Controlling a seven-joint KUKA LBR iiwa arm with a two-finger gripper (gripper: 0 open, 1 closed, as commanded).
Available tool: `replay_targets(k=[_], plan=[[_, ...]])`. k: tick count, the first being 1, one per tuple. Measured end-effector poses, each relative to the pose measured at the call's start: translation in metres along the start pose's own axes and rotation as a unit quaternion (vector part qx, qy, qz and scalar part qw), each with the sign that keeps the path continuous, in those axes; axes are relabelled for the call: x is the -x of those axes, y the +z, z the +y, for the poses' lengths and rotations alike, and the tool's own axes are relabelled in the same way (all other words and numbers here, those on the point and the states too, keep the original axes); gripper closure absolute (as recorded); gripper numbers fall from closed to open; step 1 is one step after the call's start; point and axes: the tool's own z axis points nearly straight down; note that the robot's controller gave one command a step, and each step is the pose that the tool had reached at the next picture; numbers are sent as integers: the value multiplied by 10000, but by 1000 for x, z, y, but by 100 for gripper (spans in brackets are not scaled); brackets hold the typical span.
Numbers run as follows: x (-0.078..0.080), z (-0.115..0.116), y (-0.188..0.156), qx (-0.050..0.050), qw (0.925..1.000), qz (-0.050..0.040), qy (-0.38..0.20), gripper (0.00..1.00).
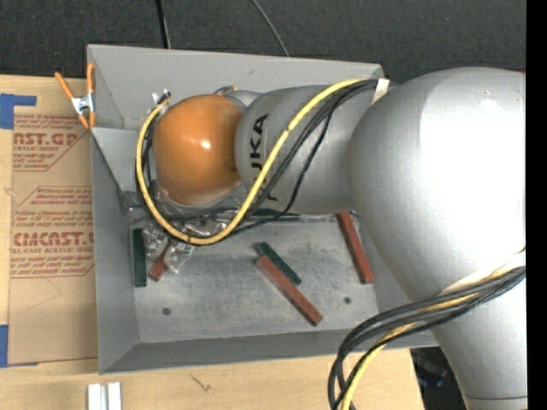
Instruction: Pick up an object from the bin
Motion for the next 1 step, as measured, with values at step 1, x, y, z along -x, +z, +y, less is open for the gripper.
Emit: replay_targets(k=[1], plan=[[-16,32,-195,-3,9998,-11,-199,100]])
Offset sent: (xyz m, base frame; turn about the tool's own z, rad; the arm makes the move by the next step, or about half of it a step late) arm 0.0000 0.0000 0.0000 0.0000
